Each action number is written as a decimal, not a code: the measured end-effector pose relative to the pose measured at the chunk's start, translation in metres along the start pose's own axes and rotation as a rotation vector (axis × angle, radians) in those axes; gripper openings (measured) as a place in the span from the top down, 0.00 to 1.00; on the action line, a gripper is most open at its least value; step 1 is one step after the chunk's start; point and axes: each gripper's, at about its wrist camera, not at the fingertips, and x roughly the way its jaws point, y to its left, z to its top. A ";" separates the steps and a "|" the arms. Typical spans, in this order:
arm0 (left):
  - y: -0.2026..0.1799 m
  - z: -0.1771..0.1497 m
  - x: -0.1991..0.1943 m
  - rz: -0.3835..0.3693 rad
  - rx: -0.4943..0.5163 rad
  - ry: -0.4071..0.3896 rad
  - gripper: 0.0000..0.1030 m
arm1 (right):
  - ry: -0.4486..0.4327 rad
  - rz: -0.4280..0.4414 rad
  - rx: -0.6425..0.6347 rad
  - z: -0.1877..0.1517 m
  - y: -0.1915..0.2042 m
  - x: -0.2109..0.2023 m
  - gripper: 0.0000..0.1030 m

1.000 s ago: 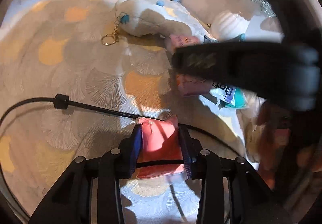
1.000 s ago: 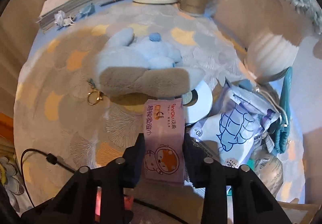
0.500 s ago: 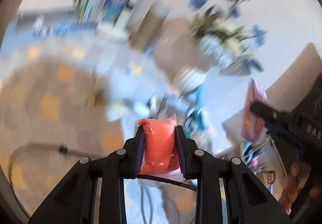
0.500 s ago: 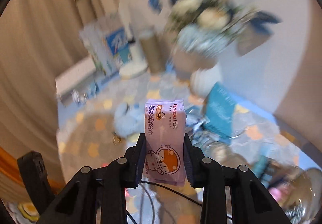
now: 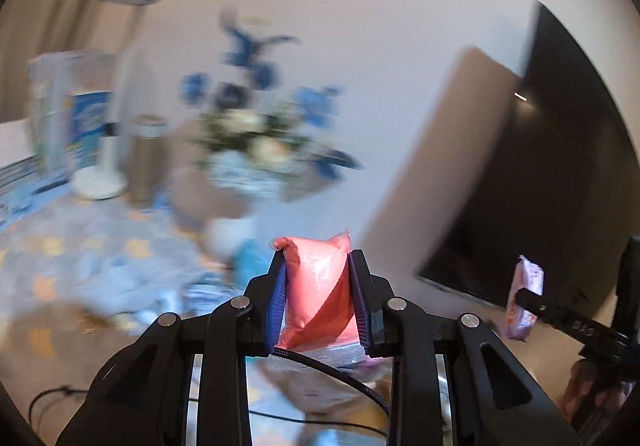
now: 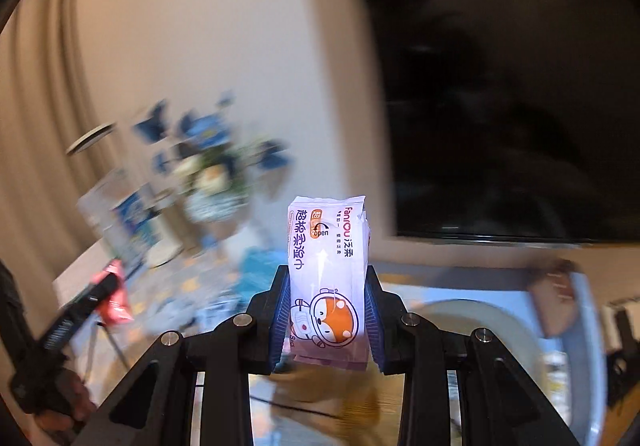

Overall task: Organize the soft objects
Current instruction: 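Carry both packs to the glass plate and release them inside, then move both tools back to the table toward the blue bunny and snack bag, then grasp the light-blue bunny with the left tool while the right tool grasps the snack bag, then carry the bunny and snack bag to the glass plate and release them, then move both tools back to the table toward the white tape roll and teal pouch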

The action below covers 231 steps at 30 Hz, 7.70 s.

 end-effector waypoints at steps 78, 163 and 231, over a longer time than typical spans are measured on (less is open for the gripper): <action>0.032 -0.043 0.055 0.089 -0.032 0.439 0.23 | 0.200 0.038 0.085 -0.031 -0.030 -0.005 0.28; -0.141 -0.095 0.097 -0.280 0.301 0.558 0.32 | 0.066 -0.290 0.190 -0.038 -0.124 -0.050 0.82; 0.113 -0.038 0.092 0.250 -0.227 0.409 0.22 | 0.184 0.134 -0.149 0.016 0.028 0.039 0.25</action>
